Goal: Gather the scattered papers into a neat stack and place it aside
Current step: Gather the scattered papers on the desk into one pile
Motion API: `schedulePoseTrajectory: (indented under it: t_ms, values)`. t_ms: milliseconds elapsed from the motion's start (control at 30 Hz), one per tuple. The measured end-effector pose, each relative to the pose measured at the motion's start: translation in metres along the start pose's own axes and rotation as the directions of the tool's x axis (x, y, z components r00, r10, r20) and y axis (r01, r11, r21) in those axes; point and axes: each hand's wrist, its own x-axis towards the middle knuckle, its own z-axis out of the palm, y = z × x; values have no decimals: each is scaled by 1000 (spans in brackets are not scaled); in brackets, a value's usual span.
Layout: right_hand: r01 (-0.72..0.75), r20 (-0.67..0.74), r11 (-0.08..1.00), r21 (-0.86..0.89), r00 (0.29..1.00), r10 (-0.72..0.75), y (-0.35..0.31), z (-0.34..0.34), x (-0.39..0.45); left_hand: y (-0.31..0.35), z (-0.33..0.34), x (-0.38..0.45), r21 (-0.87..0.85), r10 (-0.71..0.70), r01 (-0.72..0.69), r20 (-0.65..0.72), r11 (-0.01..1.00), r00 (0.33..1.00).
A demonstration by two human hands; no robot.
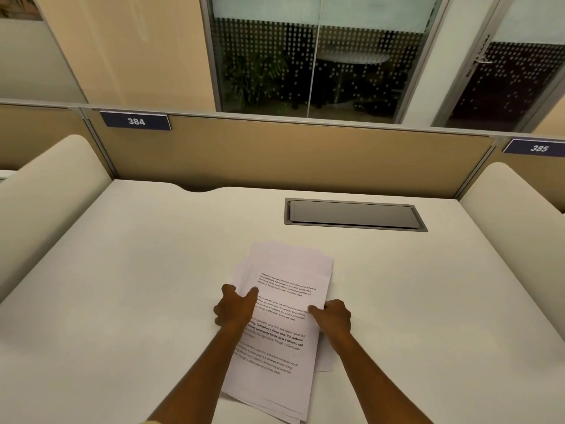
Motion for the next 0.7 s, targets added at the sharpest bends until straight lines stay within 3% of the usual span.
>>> schedulePoseTrajectory:
  t_ms: [167, 400, 700]
  values:
    - [13, 18, 1000, -9, 1000, -13, -2, 1, -3, -4, -7, 6, -107, -17, 25, 76, 994, 997]
    - [40, -56, 989, -142, 997, -48, 0, 5, -1, 3, 4, -1, 69, 13, -16, 35, 998, 999]
    - [7, -91, 998, -69, 996, -14, -13, 5, -4, 17, 11, -2, 126, -10, 3, 53, 992, 999]
